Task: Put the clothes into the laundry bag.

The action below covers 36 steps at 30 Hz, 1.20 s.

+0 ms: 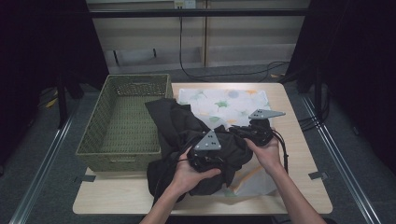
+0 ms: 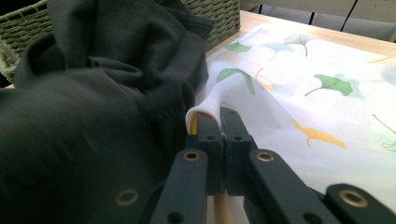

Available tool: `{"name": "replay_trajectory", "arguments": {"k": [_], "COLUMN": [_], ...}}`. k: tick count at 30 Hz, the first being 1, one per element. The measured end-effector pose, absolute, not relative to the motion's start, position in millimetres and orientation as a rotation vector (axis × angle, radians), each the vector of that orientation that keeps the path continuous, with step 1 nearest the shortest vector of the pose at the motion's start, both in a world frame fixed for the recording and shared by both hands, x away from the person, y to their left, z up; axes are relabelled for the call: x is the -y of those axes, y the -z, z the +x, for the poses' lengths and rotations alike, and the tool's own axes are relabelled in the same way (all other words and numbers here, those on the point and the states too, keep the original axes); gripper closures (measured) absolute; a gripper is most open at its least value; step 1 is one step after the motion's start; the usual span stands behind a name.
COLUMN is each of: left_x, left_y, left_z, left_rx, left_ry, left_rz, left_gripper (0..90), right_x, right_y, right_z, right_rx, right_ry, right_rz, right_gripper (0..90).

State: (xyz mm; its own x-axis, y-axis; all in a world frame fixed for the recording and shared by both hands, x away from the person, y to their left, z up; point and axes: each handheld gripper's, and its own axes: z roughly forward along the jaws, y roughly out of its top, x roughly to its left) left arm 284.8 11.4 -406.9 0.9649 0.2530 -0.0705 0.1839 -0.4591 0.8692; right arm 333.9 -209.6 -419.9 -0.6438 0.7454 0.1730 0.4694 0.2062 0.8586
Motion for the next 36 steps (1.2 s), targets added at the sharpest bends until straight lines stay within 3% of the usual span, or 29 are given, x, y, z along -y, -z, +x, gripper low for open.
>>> {"name": "replay_trajectory", "arguments": {"k": [9, 13, 15, 21, 22, 23, 24, 25, 26, 32, 36], "left_x": [10.7, 27.1, 26.3, 27.3, 27.9, 26.5, 25.1, 22.7, 21.0, -0.1, -21.3], "left_y": [440.9, 477.8, 491.5, 488.7, 488.1, 485.9, 483.9, 480.9, 477.8, 445.6, 422.7], "left_z": [291.3, 294.5, 299.3, 295.9, 293.8, 293.4, 292.0, 291.0, 288.9, 277.8, 279.3], "left_rx": [-0.326, -0.315, -0.384, -0.365, -0.379, -0.362, -0.379, -0.383, -0.385, -0.351, -0.371], "left_ry": [-0.062, -0.046, 0.008, -0.057, -0.048, -0.040, -0.027, 0.011, 0.033, 0.030, -0.016], "left_rz": [2.187, 2.330, 2.271, 2.304, 2.282, 2.281, 2.258, 2.243, 2.223, 2.134, 2.075], "left_gripper": [72.6, 72.4, 72.3, 69.9, 67.1, 56.1, 56.1, 48.1, 33.5, 19.4, 18.0], "right_x": [204.7, 203.7, 203.9, 208.8, 208.3, 207.7, 208.0, 208.5, 210.3, 211.9, 211.7], "right_y": [415.8, 409.8, 406.8, 402.2, 403.8, 405.6, 407.7, 409.5, 412.4, 416.1, 417.3], "right_z": [330.1, 326.6, 323.7, 317.2, 317.6, 318.1, 319.5, 320.9, 323.3, 325.4, 325.8], "right_rx": [-2.219, -2.220, -2.220, -2.205, -2.209, -2.210, -2.212, -2.210, -2.209, -2.204, -2.205], "right_ry": [-1.395, -1.396, -1.390, -1.408, -1.401, -1.397, -1.394, -1.389, -1.384, -1.373, -1.368], "right_rz": [1.116, 1.096, 1.087, 1.098, 1.095, 1.106, 1.110, 1.121, 1.136, 1.157, 1.154], "right_gripper": [89.4, 89.5, 89.5, 89.5, 89.5, 89.5, 89.4, 89.4, 89.4, 89.3, 89.3]}}
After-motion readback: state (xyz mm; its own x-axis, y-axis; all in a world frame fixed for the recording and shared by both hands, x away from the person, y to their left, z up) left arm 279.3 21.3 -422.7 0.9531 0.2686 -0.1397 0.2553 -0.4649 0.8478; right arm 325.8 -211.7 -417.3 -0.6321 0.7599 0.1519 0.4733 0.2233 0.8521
